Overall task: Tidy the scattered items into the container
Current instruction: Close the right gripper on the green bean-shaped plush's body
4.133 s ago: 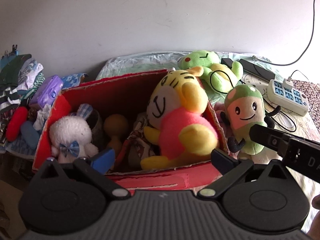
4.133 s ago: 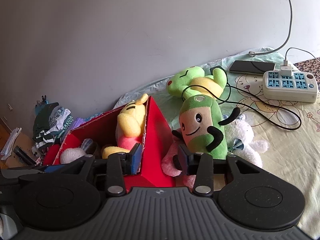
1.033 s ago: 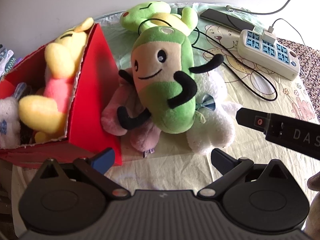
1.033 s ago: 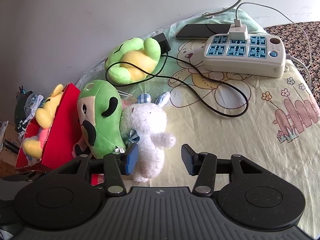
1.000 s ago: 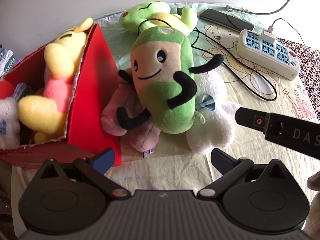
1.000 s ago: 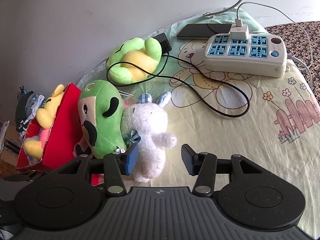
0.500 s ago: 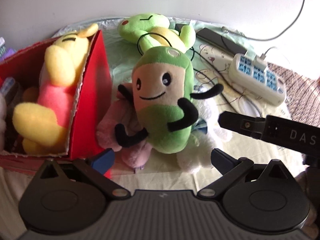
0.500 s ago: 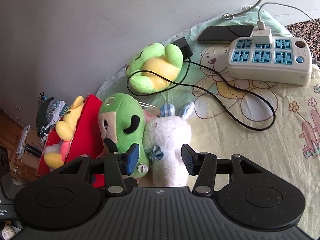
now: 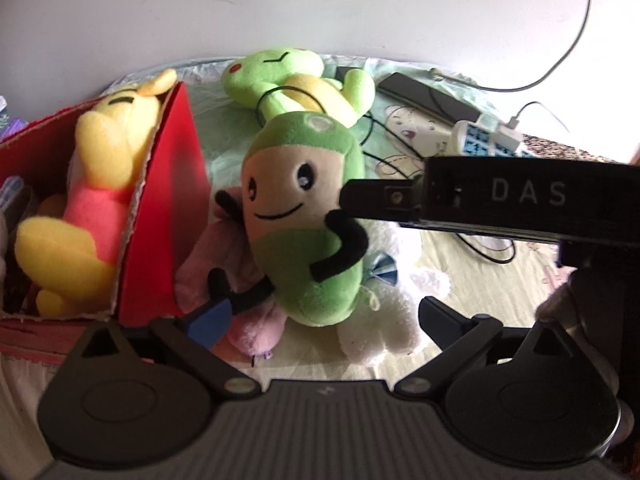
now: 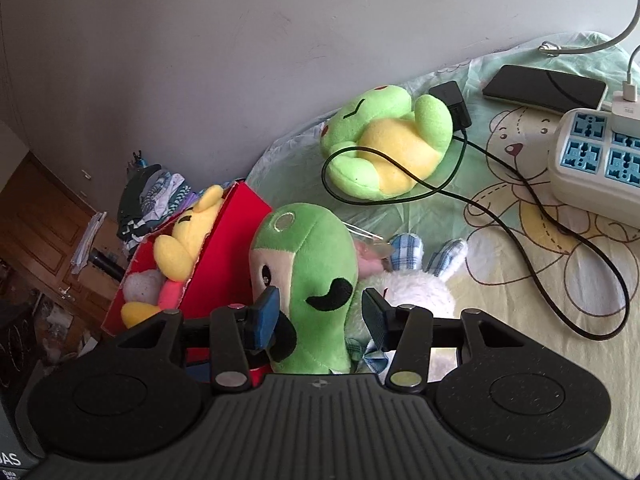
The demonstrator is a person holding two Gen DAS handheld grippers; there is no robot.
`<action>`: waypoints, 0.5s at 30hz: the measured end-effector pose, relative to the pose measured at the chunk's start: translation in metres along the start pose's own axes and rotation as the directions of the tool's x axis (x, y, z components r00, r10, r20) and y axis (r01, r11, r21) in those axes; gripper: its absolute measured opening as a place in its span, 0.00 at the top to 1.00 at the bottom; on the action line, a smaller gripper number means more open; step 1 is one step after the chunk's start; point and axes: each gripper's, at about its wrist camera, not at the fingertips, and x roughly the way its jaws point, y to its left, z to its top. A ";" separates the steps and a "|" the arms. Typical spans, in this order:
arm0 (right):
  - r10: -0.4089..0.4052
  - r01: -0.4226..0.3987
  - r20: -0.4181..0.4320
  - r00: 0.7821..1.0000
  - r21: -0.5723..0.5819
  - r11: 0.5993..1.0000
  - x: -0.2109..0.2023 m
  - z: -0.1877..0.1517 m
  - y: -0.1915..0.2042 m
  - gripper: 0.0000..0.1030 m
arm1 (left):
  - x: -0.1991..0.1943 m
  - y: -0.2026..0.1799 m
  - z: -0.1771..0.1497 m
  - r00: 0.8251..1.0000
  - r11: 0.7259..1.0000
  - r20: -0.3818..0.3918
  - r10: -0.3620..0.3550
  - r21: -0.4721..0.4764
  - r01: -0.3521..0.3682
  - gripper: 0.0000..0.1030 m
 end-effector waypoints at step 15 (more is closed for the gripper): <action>0.100 -0.102 -0.028 0.995 -0.070 0.992 0.019 0.007 -0.003 0.45 | 0.020 -0.009 0.012 0.995 0.984 0.088 0.036 0.172 -0.051 0.05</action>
